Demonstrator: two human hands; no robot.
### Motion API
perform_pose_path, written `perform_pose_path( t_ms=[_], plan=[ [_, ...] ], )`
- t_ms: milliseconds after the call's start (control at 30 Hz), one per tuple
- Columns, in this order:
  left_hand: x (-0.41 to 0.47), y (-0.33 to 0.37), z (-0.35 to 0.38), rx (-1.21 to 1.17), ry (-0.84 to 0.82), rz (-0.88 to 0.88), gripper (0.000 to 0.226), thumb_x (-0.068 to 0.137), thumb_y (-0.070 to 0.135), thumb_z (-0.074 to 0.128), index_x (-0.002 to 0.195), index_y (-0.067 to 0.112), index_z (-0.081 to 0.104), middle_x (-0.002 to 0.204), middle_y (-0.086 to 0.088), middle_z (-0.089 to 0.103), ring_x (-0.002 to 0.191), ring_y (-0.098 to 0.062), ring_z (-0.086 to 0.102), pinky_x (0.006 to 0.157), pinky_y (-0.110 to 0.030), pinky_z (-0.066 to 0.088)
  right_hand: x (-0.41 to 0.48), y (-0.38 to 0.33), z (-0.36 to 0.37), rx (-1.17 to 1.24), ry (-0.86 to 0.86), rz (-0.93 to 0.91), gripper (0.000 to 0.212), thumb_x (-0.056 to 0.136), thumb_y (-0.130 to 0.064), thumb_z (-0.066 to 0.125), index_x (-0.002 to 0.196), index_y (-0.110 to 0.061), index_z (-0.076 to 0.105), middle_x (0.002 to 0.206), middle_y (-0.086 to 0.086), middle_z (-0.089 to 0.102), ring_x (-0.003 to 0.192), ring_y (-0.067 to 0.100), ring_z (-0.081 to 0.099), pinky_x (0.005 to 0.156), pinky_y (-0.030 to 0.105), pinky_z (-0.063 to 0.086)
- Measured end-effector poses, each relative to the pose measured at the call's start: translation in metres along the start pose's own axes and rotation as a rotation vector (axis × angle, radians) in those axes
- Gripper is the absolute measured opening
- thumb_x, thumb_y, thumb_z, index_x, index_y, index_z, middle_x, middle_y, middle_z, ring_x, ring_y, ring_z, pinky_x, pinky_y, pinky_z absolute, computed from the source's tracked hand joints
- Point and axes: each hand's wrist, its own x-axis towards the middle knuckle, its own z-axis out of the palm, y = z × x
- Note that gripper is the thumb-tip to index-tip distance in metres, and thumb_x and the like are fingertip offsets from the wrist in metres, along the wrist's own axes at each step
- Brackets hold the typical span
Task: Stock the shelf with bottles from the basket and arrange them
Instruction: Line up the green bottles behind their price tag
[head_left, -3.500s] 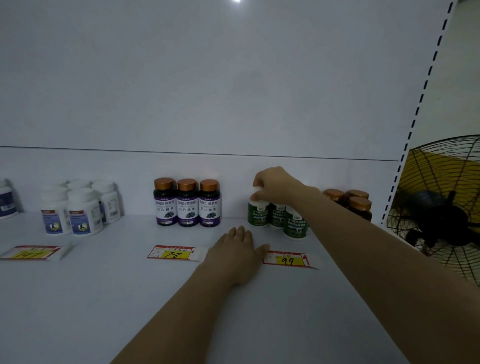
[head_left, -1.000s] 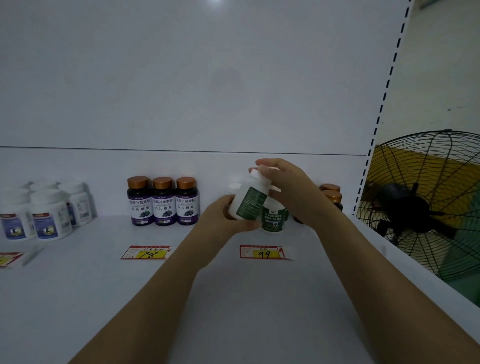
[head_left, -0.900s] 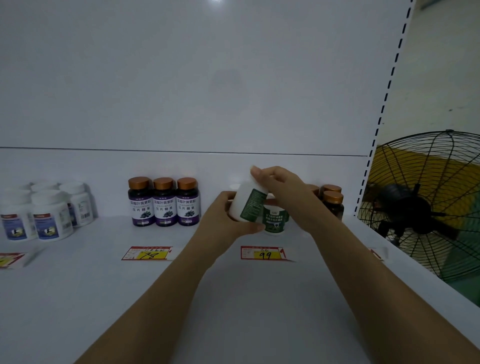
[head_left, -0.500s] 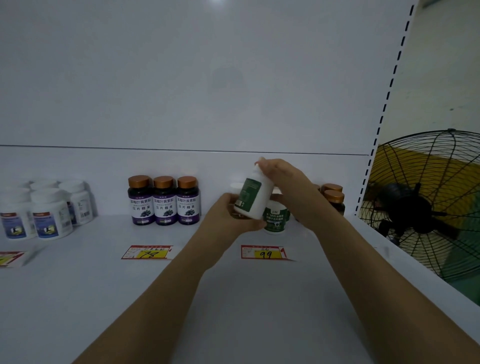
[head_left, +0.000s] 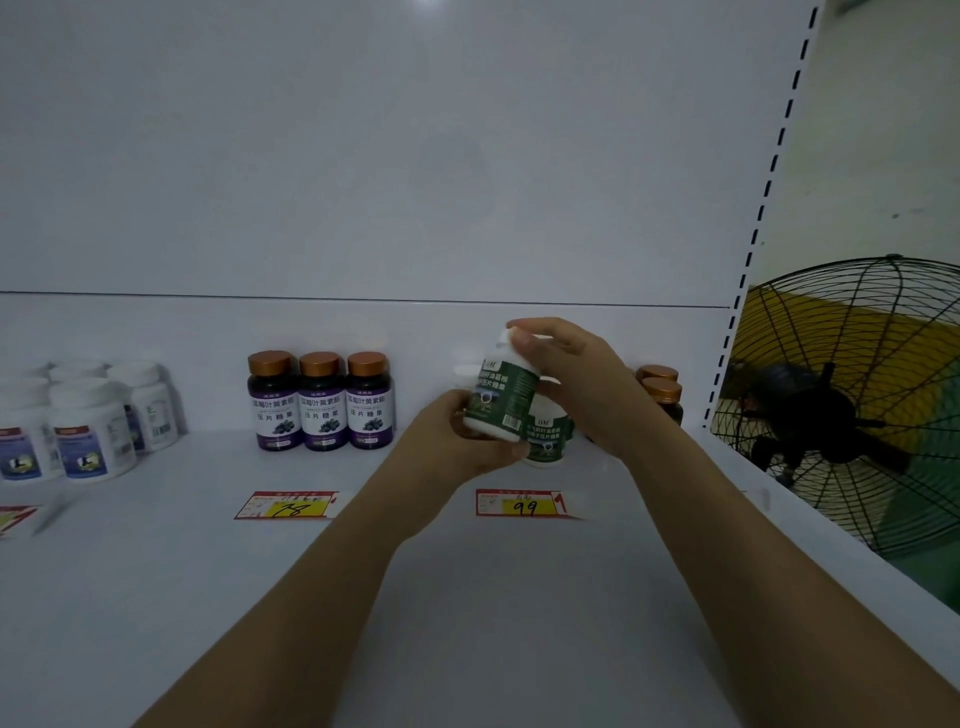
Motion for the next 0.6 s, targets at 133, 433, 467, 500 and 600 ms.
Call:
perform_pose_path(
  t_ms=[133, 433, 467, 500, 600],
  plan=[
    [0.0005, 0.0031, -0.0017, -0.036, -0.049, -0.033, 0.037, 0.073, 0.003, 0.075, 0.105, 0.018, 0.062, 0.104, -0.004, 0.072, 0.099, -0.017, 0.068, 0.090, -0.032, 0.052, 0.0013, 0.0001, -0.0070, 0.190, -0.020, 0.020, 0.022, 0.096, -0.016, 0.052, 0.116, -0.017, 0.061, 0.120, 0.015, 0.064, 0.109, 0.030, 0.062, 0.094, 0.040, 0.052],
    [0.0000, 0.0024, -0.0021, -0.017, -0.066, -0.051, 0.038, 0.074, 0.002, 0.074, 0.108, 0.014, 0.063, 0.105, -0.004, 0.072, 0.101, -0.018, 0.067, 0.095, -0.035, 0.050, 0.0001, 0.0008, -0.0057, 0.164, -0.050, 0.035, 0.024, 0.098, -0.014, 0.049, 0.118, -0.019, 0.060, 0.123, 0.016, 0.062, 0.112, 0.034, 0.060, 0.095, 0.042, 0.052],
    [-0.0002, 0.0025, -0.0020, -0.015, -0.067, -0.054, 0.038, 0.075, 0.002, 0.073, 0.108, 0.015, 0.062, 0.105, -0.004, 0.072, 0.100, -0.017, 0.067, 0.095, -0.035, 0.050, -0.0002, 0.0005, -0.0055, 0.157, -0.057, 0.035, 0.024, 0.097, -0.014, 0.049, 0.118, -0.019, 0.060, 0.123, 0.016, 0.062, 0.111, 0.033, 0.061, 0.094, 0.041, 0.053],
    [-0.0002, 0.0025, -0.0020, -0.002, -0.069, -0.055, 0.036, 0.075, 0.003, 0.073, 0.107, 0.016, 0.062, 0.104, -0.002, 0.072, 0.099, -0.015, 0.067, 0.094, -0.033, 0.050, -0.0006, 0.0002, -0.0052, 0.151, -0.064, 0.033, 0.024, 0.097, -0.014, 0.049, 0.117, -0.020, 0.060, 0.122, 0.015, 0.062, 0.111, 0.032, 0.061, 0.093, 0.040, 0.053],
    [-0.0004, 0.0029, -0.0020, 0.015, -0.085, -0.042, 0.031, 0.077, 0.002, 0.072, 0.100, 0.022, 0.063, 0.100, 0.002, 0.073, 0.095, -0.011, 0.068, 0.089, -0.027, 0.052, -0.0021, -0.0015, -0.0040, 0.133, -0.076, 0.022, 0.023, 0.097, -0.013, 0.048, 0.116, -0.021, 0.060, 0.120, 0.009, 0.064, 0.106, 0.026, 0.064, 0.091, 0.035, 0.054]
  ],
)
